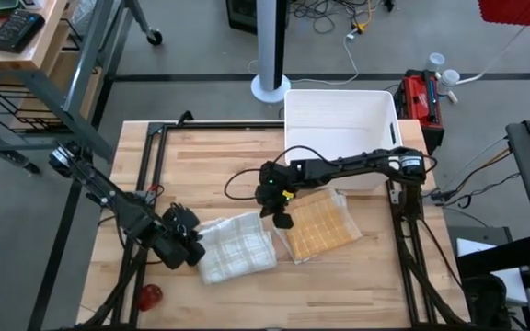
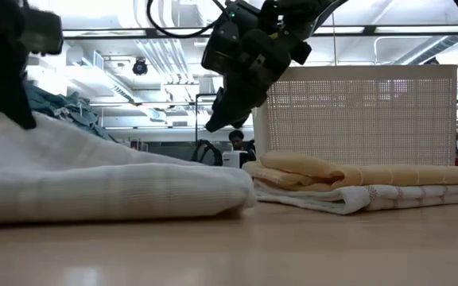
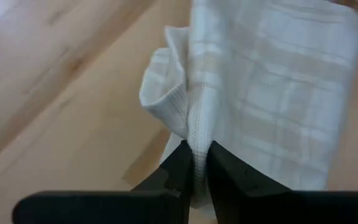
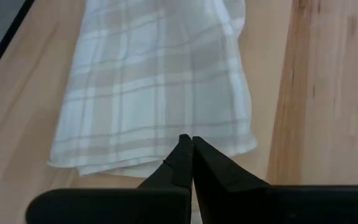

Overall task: Fold towel
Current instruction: Fold the white checkered towel

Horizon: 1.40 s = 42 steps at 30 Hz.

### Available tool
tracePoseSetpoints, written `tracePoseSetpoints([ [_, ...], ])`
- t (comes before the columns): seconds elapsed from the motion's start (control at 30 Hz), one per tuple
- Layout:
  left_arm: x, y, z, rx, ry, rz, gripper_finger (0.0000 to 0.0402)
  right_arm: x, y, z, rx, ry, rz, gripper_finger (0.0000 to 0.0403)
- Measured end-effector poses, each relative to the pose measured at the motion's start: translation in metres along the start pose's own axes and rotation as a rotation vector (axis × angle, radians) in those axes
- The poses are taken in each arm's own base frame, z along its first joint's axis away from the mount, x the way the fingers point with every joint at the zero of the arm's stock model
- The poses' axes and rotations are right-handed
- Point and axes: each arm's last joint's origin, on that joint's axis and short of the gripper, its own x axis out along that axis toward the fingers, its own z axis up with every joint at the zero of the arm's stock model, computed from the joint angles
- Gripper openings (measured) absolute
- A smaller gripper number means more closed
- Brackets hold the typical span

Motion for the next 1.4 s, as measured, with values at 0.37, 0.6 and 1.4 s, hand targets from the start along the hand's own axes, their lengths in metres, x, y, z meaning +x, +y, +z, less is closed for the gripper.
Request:
tracePoseSetpoints([
  [0.37,0.031,0.031,-0.019,-0.002,-0.091,0.120,0.0061,0.000,-0.001,0.003,-0.010,-0.003,-0.030,0.0072],
  [0.6,0.047,0.048,-0.029,-0.060,-0.161,0.118,0.0137,0.001,-0.003,0.002,-0.010,0.001,-0.064,0.0142],
  [1.4,0.091,0.088,-0.053,-0.188,-0.410,-0.226,0.0156,0.002,-0.004,0.003,-0.007,-0.014,-0.082,0.0195],
])
